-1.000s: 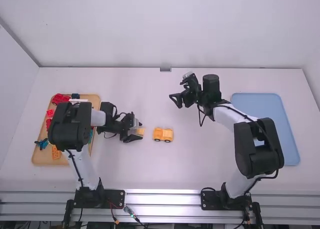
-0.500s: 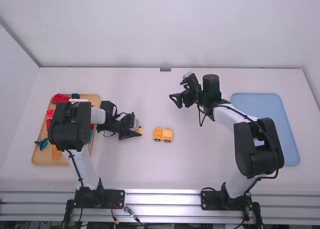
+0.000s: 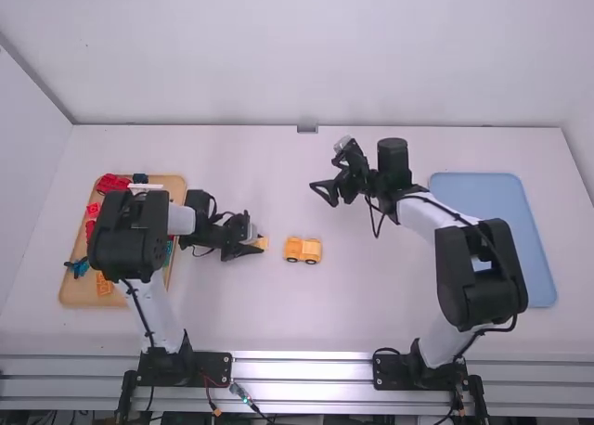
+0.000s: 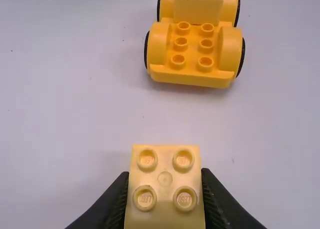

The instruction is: Assemble lego blocks to make yellow taxi

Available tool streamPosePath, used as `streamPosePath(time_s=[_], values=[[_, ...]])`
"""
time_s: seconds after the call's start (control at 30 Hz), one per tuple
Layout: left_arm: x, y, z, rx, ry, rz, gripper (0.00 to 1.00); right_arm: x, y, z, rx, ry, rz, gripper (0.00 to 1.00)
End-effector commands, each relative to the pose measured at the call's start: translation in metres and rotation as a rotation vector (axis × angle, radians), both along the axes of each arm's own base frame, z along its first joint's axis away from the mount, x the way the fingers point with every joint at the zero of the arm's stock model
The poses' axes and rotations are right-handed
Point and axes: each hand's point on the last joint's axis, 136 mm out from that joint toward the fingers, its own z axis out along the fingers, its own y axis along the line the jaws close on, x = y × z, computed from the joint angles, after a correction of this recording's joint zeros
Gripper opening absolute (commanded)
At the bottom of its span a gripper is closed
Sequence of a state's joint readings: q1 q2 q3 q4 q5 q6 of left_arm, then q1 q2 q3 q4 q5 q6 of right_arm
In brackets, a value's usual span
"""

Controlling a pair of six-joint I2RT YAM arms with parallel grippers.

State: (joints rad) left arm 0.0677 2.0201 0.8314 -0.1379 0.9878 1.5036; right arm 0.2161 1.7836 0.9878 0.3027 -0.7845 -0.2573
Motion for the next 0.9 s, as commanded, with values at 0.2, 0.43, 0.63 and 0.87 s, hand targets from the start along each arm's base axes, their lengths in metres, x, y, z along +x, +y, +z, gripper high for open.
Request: streamPosePath(time_s=[0.2,0.43,0.63,0.87], values=[[-0.005,0.012,-0.023,0.092,0.109,0.07,0.18,-0.025,-0.015,0.029,-0.066,-0.135,0.13,0.99],[0.011,0.013,-0.013,0.078,0.174,0.13,0.25,-0.046,-0.032,0.023,-0.238,-0.207,0.032,0.99],[0.021,0.008,0.002,0.022,0.163,0.117,0.21,-0.086,-0.01,-0.007,-0.19,-0.311,0.187,0.99],[0.035,0.004,0.016,-0.021,0.137,0.114,0.25,-0.12,0.014,-0.069,-0.117,-0.237,0.351,0.99]])
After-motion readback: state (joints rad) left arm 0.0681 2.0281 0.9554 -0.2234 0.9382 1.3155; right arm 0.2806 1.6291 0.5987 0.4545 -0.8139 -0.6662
